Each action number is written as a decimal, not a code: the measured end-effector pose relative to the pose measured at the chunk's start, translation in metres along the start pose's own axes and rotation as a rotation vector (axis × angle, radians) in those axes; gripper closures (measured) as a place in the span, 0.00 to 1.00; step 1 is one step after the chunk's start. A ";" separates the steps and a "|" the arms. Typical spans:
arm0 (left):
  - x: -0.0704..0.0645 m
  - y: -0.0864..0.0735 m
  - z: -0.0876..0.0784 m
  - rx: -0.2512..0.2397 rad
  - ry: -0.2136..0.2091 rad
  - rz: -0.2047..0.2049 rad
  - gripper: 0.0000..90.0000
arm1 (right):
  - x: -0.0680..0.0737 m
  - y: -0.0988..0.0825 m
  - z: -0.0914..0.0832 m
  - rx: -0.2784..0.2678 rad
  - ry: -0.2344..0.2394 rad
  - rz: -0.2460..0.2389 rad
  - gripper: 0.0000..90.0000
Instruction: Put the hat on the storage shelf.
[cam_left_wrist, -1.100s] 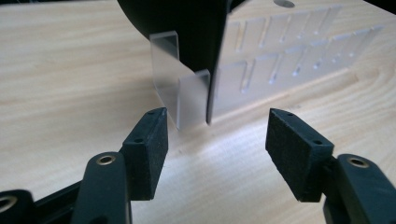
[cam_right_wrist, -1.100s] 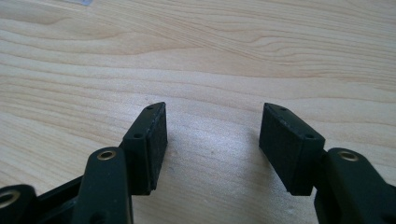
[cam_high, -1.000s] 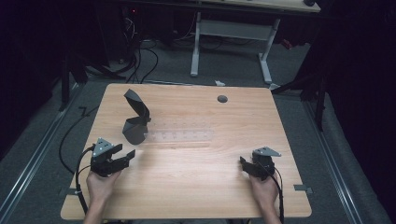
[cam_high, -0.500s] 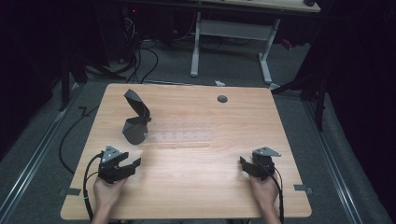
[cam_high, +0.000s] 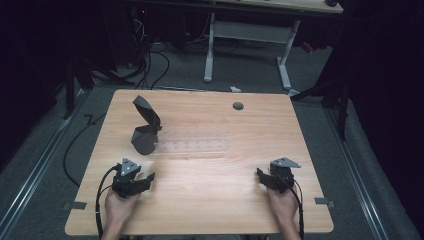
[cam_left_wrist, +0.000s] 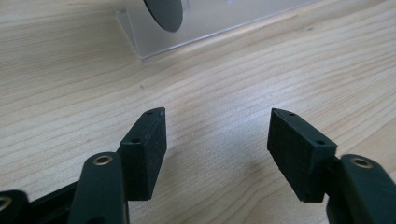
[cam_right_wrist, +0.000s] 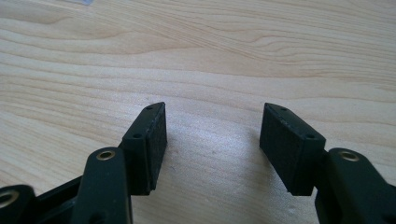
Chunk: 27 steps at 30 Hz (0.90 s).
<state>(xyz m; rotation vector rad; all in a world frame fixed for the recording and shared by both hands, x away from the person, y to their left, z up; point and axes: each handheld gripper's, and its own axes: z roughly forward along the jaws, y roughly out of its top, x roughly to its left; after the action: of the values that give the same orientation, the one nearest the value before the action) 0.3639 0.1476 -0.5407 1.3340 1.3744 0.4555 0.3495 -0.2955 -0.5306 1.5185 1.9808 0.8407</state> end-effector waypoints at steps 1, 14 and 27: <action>0.000 -0.001 0.001 -0.001 0.003 0.010 0.42 | 0.000 0.000 0.000 0.000 0.000 0.000 0.46; 0.003 -0.005 0.004 -0.001 0.035 0.040 0.41 | 0.000 0.000 0.000 0.000 0.001 0.000 0.46; 0.004 -0.004 0.004 0.010 0.033 0.019 0.35 | 0.000 0.000 0.000 0.000 -0.002 0.000 0.46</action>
<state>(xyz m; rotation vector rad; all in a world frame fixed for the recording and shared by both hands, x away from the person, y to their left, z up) 0.3664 0.1477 -0.5472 1.3543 1.3934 0.4860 0.3497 -0.2955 -0.5307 1.5181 1.9797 0.8395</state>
